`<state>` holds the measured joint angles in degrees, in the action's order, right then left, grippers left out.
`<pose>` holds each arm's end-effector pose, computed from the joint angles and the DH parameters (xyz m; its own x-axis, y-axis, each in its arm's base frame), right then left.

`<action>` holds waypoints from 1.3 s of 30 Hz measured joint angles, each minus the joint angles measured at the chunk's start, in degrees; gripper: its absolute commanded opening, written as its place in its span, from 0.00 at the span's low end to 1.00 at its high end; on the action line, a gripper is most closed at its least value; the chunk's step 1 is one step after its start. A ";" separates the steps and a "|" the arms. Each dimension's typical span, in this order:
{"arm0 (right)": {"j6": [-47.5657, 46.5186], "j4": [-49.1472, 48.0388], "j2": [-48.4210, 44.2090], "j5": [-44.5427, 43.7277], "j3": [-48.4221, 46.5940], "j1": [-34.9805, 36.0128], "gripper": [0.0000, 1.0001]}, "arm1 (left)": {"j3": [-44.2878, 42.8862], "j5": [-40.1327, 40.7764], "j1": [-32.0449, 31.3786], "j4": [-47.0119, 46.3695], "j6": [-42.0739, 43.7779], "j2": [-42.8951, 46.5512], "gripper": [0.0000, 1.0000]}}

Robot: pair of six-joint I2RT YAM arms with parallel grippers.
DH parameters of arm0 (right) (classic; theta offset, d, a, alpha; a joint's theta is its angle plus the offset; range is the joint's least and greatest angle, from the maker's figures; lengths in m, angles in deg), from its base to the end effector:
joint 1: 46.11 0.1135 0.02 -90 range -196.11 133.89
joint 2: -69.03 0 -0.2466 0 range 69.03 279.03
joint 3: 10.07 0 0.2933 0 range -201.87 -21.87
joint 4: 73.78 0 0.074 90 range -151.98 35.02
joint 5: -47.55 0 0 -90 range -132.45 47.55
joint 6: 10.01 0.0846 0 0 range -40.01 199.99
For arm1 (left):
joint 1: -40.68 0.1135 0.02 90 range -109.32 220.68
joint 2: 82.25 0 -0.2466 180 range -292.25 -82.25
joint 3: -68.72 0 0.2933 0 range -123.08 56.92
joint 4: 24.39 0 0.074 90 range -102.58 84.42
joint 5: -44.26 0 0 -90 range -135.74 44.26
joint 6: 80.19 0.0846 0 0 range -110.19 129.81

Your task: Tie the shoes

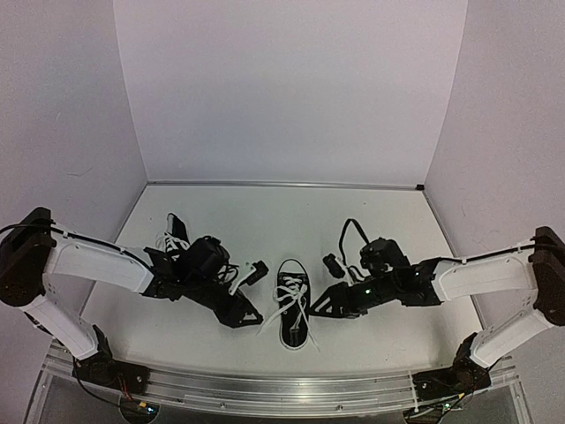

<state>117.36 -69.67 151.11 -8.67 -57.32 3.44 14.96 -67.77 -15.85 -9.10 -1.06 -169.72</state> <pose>0.1842 0.2885 0.0995 -0.8783 -0.2525 -0.4060 -0.4782 0.4573 0.7498 0.1683 -0.3120 0.0820 -0.5802 0.5606 -0.5909 0.8142 0.4192 -0.4017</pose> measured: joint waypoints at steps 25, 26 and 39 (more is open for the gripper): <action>0.64 -3.05 17.50 2.74 -11.59 -9.01 0.42 | -2.84 -1.86 5.92 -6.26 -1.19 -3.32 0.56; 0.77 -3.39 17.68 3.09 -11.81 -9.01 0.42 | -2.92 -1.84 5.93 -6.36 -1.21 -3.63 0.56; 1.19 -5.42 20.99 4.70 -14.09 -7.67 0.24 | -3.08 -1.19 6.04 -6.60 -1.21 -4.98 0.56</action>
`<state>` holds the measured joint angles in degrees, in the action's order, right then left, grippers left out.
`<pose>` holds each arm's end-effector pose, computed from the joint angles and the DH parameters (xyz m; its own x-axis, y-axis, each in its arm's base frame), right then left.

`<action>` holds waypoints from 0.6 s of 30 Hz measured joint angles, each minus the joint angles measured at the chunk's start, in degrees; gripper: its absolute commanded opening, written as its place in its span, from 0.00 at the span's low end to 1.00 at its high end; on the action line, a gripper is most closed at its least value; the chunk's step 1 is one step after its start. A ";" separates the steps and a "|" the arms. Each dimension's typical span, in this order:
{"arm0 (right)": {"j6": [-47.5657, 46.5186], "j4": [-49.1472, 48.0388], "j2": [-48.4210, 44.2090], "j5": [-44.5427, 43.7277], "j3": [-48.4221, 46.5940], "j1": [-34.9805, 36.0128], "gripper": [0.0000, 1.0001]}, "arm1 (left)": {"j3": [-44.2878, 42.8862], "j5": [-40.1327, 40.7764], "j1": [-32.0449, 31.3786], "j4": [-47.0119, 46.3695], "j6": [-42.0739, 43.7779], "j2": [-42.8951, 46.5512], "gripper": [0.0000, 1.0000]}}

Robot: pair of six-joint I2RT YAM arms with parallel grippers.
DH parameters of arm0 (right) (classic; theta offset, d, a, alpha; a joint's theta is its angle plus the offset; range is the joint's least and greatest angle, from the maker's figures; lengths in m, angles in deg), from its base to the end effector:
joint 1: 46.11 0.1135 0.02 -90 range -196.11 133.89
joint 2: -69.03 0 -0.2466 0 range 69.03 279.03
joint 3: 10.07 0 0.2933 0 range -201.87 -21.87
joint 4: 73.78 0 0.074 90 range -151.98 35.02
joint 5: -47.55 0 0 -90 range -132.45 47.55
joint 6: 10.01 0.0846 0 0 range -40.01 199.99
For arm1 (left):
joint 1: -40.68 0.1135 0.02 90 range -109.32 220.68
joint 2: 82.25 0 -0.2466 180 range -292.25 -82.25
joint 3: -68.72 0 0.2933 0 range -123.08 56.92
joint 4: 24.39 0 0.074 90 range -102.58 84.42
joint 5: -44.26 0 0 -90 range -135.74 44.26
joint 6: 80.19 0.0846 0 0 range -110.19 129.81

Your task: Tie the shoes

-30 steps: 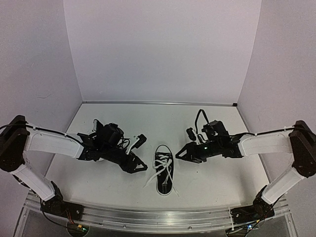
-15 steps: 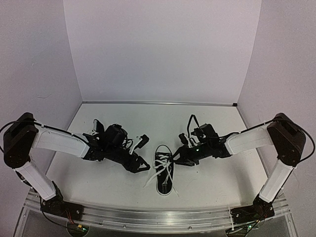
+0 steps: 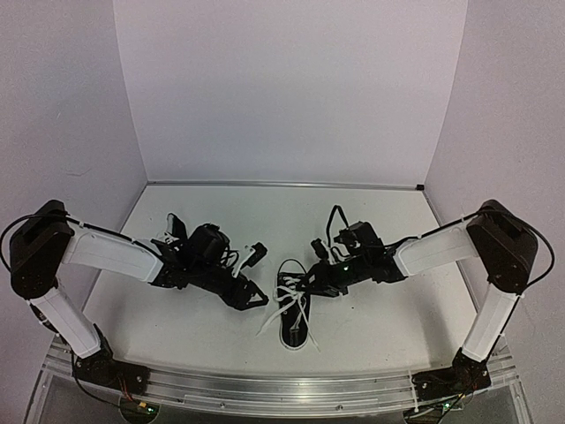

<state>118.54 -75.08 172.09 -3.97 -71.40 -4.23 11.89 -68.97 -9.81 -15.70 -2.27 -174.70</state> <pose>0.2637 0.3071 0.0676 -0.9231 -0.1724 -0.3438 -0.3836 0.4783 0.7900 0.2145 -0.3125 0.0831 -0.6205 0.4502 -0.6421 0.7758 0.4715 -0.4192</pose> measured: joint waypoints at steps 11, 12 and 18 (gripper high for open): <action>-0.17 0.35 0.02 -0.31 -0.07 0.34 0.00 | -2.71 0.99 0.53 0.10 0.76 -3.99 0.53; -0.21 0.36 0.00 -0.34 -0.07 0.34 0.00 | -3.11 0.79 0.60 0.06 1.44 -4.39 0.52; -0.24 0.57 -0.22 -0.70 -0.07 0.34 0.00 | -6.17 -0.66 0.65 0.11 5.30 -7.35 0.51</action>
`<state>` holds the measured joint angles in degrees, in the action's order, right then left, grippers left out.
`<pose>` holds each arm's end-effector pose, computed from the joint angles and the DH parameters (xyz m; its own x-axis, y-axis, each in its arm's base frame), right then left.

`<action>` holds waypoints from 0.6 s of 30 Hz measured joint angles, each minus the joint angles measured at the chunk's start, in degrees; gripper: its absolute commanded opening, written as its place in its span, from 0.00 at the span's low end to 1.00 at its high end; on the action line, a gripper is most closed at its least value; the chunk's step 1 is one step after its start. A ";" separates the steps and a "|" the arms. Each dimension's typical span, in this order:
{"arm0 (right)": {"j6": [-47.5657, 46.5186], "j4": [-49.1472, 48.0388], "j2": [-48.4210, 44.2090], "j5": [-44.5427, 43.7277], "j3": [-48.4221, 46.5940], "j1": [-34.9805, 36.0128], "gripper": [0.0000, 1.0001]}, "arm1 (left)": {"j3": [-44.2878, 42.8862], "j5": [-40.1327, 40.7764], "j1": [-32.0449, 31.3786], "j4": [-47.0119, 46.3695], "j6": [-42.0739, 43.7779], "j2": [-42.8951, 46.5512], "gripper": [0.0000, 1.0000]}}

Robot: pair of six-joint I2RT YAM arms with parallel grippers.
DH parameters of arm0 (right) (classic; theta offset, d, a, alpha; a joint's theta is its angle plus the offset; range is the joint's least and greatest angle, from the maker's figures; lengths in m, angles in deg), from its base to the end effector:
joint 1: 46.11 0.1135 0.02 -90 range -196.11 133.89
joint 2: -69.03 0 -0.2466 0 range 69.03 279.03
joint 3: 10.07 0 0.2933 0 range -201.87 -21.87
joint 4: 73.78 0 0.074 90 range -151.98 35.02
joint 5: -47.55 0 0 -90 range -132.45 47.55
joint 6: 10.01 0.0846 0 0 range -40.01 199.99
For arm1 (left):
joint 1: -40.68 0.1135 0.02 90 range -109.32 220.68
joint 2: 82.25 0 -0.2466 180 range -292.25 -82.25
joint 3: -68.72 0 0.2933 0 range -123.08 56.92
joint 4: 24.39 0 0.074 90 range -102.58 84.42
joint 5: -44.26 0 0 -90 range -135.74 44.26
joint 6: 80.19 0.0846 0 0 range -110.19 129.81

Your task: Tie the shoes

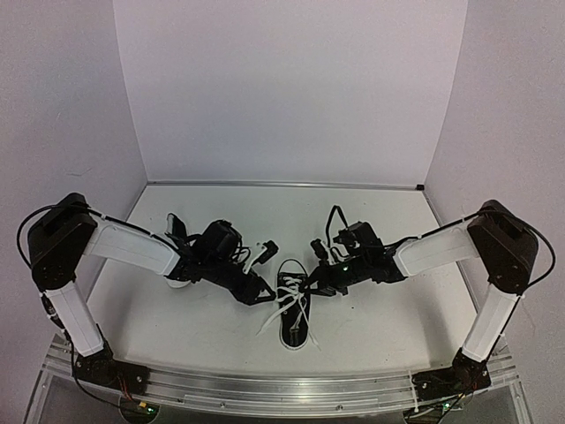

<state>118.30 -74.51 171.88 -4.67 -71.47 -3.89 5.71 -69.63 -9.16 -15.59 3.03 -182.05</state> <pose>0.2625 0.3081 0.0679 -0.9215 -0.1745 -0.3470 -0.3871 0.4862 0.7834 0.2336 -0.3299 0.0727 -0.5616 0.4981 -0.6607 0.8210 0.4349 -0.3699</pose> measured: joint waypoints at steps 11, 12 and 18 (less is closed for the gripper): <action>0.06 0.12 -0.14 -0.46 0.00 0.00 0.00 | -3.88 -3.16 0.02 -0.29 2.55 -6.66 0.50; 0.06 0.13 -0.14 -0.46 0.00 0.00 0.00 | -3.93 -3.59 0.02 -0.41 2.56 -6.95 0.49; 0.06 0.12 -0.14 -0.49 0.00 0.00 0.00 | -3.98 -6.24 0.02 -1.03 2.91 -8.15 0.29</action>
<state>118.36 -74.39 171.74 -5.16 -71.47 -3.89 1.74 -75.87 -9.14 -16.61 5.95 -190.20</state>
